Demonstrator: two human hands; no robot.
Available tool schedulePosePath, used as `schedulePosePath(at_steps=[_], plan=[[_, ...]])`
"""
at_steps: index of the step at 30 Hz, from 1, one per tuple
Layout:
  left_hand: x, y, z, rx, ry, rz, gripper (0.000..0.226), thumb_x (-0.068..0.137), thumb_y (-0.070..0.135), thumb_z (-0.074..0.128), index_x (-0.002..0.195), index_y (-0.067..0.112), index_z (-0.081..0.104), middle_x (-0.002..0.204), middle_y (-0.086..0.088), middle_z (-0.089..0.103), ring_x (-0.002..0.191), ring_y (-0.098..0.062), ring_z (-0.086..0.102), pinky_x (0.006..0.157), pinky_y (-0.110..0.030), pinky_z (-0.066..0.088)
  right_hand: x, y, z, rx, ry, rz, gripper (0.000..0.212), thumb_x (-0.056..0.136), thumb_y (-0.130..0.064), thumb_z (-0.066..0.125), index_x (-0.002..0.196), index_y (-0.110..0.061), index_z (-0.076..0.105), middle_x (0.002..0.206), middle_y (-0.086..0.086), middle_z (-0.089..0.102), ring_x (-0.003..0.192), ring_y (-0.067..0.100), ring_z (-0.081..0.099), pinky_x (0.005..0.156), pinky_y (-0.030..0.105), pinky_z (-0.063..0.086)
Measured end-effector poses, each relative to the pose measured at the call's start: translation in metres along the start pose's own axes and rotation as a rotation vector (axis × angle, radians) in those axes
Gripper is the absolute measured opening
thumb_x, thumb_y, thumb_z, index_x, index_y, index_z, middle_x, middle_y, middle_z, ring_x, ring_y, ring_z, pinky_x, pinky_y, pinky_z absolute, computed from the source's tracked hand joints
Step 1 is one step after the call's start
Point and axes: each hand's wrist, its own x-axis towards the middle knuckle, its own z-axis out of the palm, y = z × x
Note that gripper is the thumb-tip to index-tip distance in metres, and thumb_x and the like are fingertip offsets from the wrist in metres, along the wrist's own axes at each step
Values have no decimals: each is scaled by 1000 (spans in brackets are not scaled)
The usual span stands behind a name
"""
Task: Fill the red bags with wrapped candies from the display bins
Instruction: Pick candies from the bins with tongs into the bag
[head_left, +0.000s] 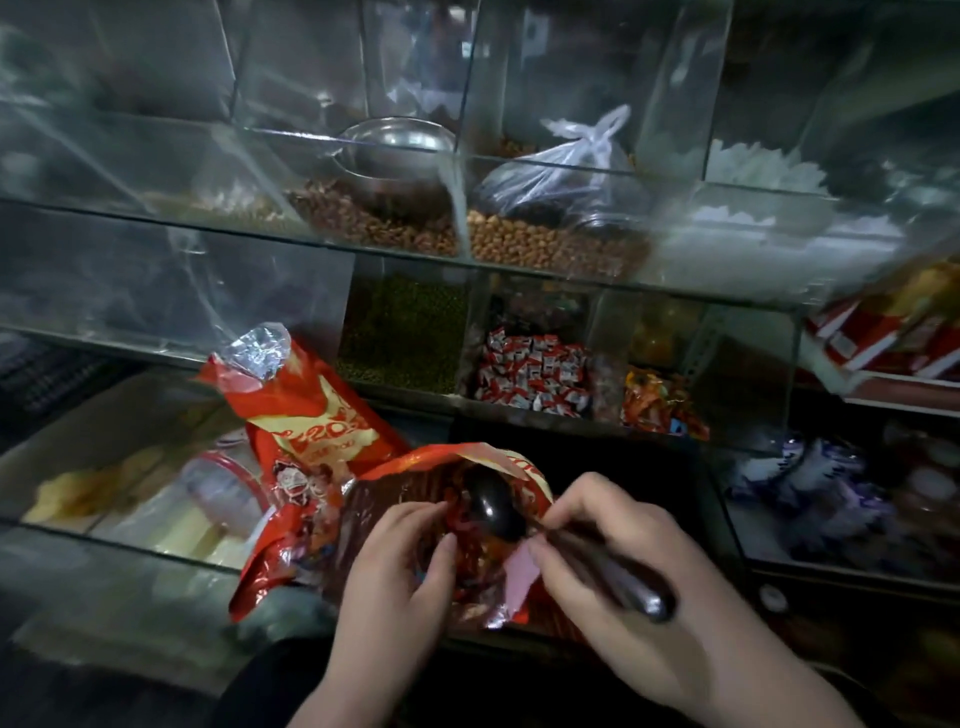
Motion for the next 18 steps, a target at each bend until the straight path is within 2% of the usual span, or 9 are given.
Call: schedulePosePath(at_steps=[3,6,9,12,15,18], plan=[[2,-3,2,56,-18,-9,31,88,17,72,118,20,70,113,28,58,112,11,52,94,-2,36,18,11,26,-129,-129,-78,24,93,-48,58,105,-44,36,84,-18,59,83,5,62,72,22,50],[1,-4,5,89,-43,-10,35,87,18,73,122,16,69,115,20,59,112,7,52,96,-3,34,38,19,52,-185,-133,-111,24,98,-38,59,106,-38,36,84,-19,50,81,8,58,69,30,46],[0,-10,8,127,-51,-10,37,86,20,74,123,18,69,120,16,57,116,2,52,101,-13,37,52,26,72,-200,-243,-104,31,92,-27,68,109,-30,42,95,-16,49,90,16,58,70,29,42],[-2,-13,8,138,-44,-16,37,86,20,74,123,18,69,122,12,59,118,-3,54,102,-17,38,56,30,77,-129,-195,-95,20,96,-34,64,103,-31,46,89,-11,57,79,12,58,68,27,46],[-3,-16,7,151,-23,-17,33,86,16,74,119,15,71,119,5,64,115,-9,57,102,-22,44,58,27,65,27,-160,-14,16,89,-43,65,89,-32,54,73,-8,67,65,7,64,61,23,51],[-2,-20,7,152,1,-22,26,85,9,72,110,12,72,106,2,66,102,-16,62,91,-37,52,60,24,49,195,-298,164,18,84,-47,64,91,-31,60,71,1,76,62,14,74,69,47,64]])
